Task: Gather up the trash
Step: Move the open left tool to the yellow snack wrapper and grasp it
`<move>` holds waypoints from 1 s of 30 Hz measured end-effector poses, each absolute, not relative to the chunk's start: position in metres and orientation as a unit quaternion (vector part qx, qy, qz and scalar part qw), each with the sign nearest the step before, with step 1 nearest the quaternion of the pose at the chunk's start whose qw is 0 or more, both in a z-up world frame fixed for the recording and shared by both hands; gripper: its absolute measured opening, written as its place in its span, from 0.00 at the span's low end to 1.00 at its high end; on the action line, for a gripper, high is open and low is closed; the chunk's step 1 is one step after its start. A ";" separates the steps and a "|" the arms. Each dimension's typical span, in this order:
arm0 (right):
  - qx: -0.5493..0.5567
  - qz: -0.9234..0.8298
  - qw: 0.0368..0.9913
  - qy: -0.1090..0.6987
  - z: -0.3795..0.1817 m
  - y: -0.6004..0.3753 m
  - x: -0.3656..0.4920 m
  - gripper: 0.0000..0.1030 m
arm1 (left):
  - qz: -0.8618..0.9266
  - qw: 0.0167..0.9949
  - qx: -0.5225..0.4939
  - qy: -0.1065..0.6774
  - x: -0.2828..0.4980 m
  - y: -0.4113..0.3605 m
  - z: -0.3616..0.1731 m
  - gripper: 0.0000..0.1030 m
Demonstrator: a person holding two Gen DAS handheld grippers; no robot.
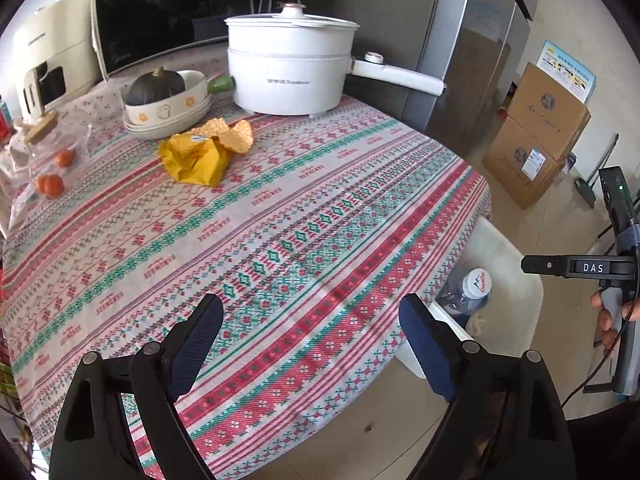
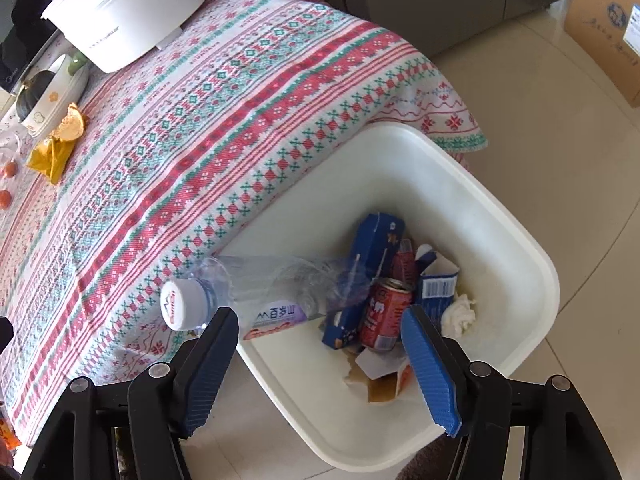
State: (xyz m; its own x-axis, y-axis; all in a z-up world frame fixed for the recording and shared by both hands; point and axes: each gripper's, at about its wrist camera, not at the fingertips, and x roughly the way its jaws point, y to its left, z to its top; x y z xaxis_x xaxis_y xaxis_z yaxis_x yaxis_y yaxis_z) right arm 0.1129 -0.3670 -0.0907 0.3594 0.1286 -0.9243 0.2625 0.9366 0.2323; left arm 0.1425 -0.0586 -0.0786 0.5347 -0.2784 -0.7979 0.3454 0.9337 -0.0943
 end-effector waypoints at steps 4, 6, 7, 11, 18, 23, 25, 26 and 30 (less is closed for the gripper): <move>0.154 -0.037 0.821 0.549 -0.079 -0.347 0.123 0.72 | -0.156 0.881 0.022 0.446 0.150 -0.033 -0.075 0.92; 0.146 -0.034 0.828 0.540 -0.073 -0.336 0.128 0.72 | -0.142 0.884 0.015 0.445 0.156 -0.019 -0.075 0.93; 0.144 -0.031 0.832 0.535 -0.070 -0.330 0.131 0.73 | -0.134 0.885 0.013 0.446 0.161 -0.012 -0.076 0.93; 0.143 -0.017 0.842 0.519 -0.060 -0.307 0.144 0.74 | -0.105 0.880 -0.012 0.462 0.191 0.016 -0.085 0.93; 0.146 -0.004 0.856 0.496 -0.052 -0.278 0.186 0.77 | -0.095 0.885 -0.034 0.454 0.264 0.038 -0.096 0.93; 0.141 0.003 0.858 0.493 -0.056 -0.276 0.225 0.77 | -0.112 0.893 -0.024 0.435 0.320 0.029 -0.107 0.89; 0.121 0.002 0.865 0.486 -0.059 -0.276 0.235 0.77 | -0.113 0.895 -0.028 0.430 0.340 0.027 -0.114 0.84; 0.114 0.002 0.867 0.485 -0.062 -0.277 0.240 0.77 | -0.115 0.895 -0.035 0.429 0.348 0.028 -0.118 0.83; 0.110 0.006 0.866 0.488 -0.074 -0.283 0.251 0.77 | -0.120 0.892 -0.064 0.430 0.373 0.029 -0.135 0.73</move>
